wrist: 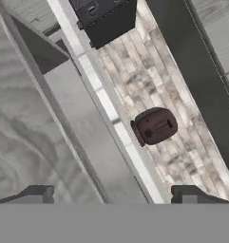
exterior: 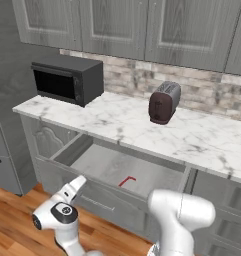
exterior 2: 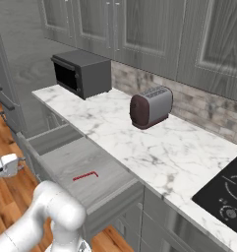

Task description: Take a straw from the drawer in front and place it inside the glass cup on the dining counter.

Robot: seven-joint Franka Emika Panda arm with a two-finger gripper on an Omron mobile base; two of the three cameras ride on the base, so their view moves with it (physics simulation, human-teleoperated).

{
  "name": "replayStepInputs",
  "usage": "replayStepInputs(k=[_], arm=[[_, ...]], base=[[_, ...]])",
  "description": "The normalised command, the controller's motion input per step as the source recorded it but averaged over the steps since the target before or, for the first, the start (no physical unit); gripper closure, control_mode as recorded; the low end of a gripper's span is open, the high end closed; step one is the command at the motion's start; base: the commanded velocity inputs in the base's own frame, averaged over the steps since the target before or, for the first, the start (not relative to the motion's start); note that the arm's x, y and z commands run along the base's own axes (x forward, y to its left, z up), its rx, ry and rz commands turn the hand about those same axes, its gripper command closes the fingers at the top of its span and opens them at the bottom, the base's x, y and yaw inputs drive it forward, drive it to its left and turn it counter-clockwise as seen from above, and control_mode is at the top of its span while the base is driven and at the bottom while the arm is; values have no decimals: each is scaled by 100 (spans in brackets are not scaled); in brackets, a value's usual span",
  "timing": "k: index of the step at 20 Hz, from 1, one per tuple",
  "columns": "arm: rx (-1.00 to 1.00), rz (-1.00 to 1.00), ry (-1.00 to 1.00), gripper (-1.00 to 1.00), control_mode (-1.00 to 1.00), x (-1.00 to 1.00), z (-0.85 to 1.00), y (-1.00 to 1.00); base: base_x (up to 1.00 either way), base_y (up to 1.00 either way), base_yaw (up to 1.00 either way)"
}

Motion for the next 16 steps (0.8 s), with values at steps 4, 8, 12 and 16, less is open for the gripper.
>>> replayStepInputs(k=[4,8,12,16], arm=[[29,0,-8,-100,-100,-11,100,0],[37,0,1,-100,-100,-23,100,0],[37,0,8,-100,-100,-25,100,0],[36,-8,15,-100,-100,-9,100,-41]], base=[[0,0,0],[0,0,0],[0,0,0],[0,0,0]])
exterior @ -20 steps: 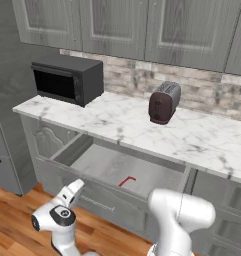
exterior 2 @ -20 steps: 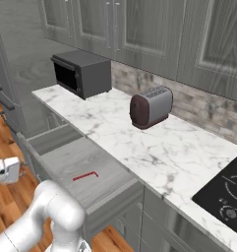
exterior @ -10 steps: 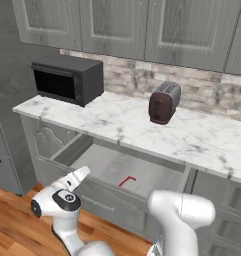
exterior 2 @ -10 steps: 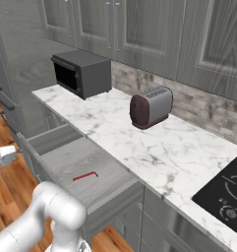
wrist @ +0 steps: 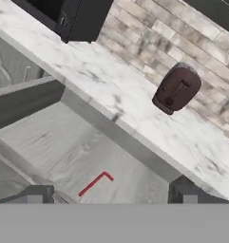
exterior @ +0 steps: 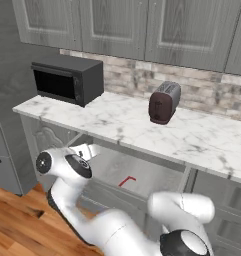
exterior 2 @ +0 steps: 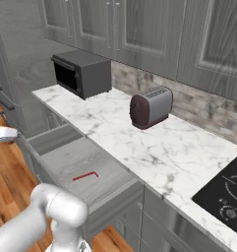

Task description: Take a straw from the drawer in front and place it inside the glass cup on the dining counter.

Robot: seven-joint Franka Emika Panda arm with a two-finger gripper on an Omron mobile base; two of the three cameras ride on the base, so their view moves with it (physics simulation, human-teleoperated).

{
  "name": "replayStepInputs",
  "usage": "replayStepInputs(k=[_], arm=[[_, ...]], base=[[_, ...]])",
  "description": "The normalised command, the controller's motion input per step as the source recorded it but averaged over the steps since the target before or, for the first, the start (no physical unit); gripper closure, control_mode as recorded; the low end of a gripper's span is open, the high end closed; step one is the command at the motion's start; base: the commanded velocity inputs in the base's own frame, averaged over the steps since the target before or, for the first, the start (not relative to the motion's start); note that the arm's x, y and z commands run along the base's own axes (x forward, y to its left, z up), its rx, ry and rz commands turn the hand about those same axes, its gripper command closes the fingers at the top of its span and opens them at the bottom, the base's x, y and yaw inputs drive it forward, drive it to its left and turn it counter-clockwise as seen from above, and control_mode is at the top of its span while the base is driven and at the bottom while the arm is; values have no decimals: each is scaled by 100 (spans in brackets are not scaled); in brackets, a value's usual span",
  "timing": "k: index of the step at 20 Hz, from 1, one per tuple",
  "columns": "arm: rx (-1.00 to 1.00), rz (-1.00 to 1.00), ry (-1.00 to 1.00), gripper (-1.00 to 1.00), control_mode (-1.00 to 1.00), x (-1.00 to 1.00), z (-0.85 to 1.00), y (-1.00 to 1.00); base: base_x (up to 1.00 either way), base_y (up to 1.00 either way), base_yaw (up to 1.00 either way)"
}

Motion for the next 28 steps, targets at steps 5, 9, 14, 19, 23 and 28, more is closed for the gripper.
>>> replayStepInputs(k=[5,9,14,19,23,28], arm=[[33,-24,27,-100,-100,0,95,-93],[22,-25,16,-100,-100,0,41,-93],[4,-16,2,-100,-100,0,-1,-61],[0,-19,-1,-100,-100,-15,-33,-40],[13,-19,-3,-100,-100,-54,-48,-20],[32,-15,0,-100,-100,-29,-31,-32]], base=[[0,0,0],[0,0,0],[0,0,0],[0,0,0],[0,0,0],[0,0,0]])
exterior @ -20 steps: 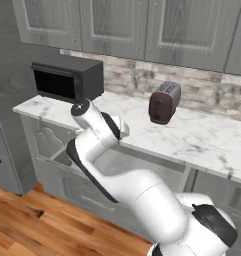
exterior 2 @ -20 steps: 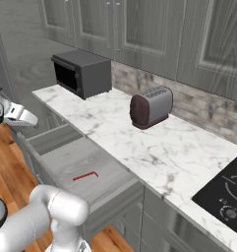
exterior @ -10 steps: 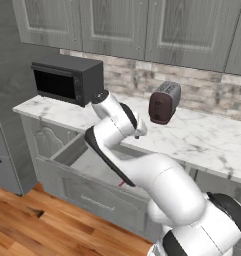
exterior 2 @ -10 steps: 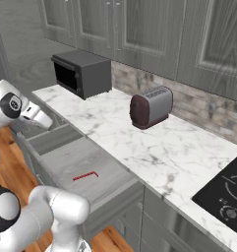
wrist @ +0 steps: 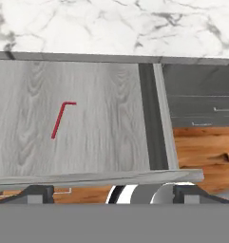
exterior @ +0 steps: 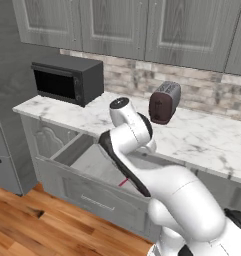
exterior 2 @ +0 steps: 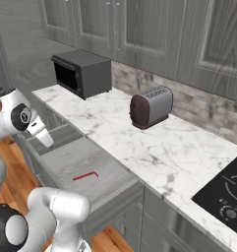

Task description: Take a straw from the drawer in front and place it inside the glass cup on the dining counter.

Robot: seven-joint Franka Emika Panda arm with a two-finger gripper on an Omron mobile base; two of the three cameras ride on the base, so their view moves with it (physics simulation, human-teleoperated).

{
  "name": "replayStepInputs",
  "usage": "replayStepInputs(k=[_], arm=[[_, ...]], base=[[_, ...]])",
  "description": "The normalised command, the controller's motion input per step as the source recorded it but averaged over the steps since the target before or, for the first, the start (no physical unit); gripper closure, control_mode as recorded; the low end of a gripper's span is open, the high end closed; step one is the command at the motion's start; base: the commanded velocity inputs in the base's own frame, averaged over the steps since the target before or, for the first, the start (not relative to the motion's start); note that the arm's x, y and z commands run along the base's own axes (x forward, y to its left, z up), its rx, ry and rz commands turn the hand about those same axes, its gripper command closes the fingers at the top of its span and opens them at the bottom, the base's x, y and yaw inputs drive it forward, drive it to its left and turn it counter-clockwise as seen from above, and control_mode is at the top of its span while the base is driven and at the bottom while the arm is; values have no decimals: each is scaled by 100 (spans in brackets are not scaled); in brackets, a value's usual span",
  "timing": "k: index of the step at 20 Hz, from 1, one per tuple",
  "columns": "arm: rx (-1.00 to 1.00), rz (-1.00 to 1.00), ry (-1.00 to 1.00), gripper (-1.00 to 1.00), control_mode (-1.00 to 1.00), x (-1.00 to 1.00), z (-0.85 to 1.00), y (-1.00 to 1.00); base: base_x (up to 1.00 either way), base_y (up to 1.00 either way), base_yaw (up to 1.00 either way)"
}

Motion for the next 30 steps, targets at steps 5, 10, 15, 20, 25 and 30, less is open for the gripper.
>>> replayStepInputs(k=[5,10,15,20,25,30], arm=[[27,-12,-1,-100,-100,-2,-23,-31],[9,-11,-9,-100,-100,0,-45,-13],[0,-9,-7,-100,-100,6,-55,-4],[0,-2,-1,-100,-100,31,-42,-8],[0,0,2,-100,-100,58,-29,-14],[0,2,10,-100,-100,69,-12,0]], base=[[0,0,0],[0,0,0],[0,0,0],[0,0,0],[0,0,0],[0,0,0]])
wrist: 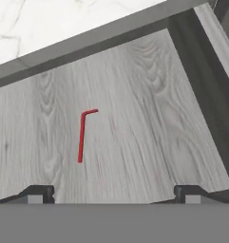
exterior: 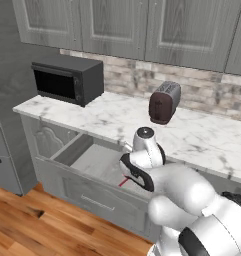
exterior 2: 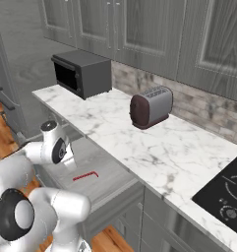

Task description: Take a straw from the drawer in front and place it inside the glass cup on the dining counter.

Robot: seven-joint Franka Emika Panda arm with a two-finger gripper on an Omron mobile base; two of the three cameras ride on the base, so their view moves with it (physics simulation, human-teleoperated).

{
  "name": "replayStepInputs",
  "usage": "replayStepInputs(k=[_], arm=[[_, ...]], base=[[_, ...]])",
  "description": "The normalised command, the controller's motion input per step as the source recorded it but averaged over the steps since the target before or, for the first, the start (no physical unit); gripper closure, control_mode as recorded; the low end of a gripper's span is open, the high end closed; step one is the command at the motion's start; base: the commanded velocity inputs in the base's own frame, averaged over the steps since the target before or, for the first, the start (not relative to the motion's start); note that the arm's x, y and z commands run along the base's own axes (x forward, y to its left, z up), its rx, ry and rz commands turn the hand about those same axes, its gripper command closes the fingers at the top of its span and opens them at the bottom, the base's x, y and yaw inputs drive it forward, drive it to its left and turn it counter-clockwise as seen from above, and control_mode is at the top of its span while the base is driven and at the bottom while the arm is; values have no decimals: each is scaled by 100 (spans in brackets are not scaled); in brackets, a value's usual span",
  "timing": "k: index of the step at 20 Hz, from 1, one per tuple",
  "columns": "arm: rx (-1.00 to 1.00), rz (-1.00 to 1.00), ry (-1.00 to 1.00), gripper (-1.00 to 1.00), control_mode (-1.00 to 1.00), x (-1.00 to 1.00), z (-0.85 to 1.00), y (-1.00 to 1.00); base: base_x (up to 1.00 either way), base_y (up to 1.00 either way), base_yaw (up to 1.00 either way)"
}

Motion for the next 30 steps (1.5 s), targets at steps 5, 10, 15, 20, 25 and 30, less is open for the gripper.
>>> replayStepInputs(k=[5,10,15,20,25,30], arm=[[0,6,20,-100,-100,62,-26,0],[0,7,26,-100,-100,44,-51,0],[0,5,14,-100,-100,15,-65,3],[0,4,3,-100,-100,18,-52,3],[0,1,-1,-100,-100,4,-42,6],[3,0,-9,-100,-100,1,-25,1]], base=[[0,0,0],[0,0,0],[0,0,0],[0,0,0],[0,0,0],[0,0,0]])
